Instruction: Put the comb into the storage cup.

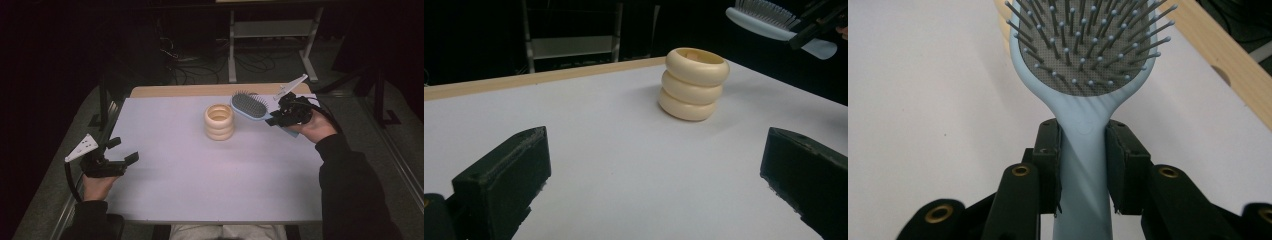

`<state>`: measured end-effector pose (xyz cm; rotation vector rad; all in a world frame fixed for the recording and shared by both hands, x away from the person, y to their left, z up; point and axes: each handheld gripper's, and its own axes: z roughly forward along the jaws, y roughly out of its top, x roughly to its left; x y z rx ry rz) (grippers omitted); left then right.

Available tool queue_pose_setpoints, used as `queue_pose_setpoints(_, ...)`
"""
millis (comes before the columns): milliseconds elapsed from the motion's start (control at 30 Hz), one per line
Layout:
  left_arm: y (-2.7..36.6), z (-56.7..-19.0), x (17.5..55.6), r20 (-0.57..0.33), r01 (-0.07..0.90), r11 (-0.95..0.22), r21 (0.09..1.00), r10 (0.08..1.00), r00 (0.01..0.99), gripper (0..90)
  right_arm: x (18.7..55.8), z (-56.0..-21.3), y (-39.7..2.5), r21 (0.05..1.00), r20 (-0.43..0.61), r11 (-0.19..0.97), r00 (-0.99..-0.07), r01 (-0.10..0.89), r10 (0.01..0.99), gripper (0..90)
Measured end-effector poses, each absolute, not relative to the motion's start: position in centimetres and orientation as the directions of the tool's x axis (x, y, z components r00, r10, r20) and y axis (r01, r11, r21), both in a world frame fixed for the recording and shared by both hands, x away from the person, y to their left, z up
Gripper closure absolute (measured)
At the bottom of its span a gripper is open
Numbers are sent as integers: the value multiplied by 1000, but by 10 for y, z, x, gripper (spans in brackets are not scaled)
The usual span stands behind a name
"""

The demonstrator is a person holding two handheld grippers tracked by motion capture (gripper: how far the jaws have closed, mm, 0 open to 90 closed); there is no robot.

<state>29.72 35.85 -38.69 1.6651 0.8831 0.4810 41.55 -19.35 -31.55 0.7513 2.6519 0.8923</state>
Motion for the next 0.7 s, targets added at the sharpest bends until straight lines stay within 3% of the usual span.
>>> queue_pose_setpoints(700,355,-372,310,-133,323,-110,940,754,643,0,418,-287,-171,649,-110,687,-853,327,510,683)
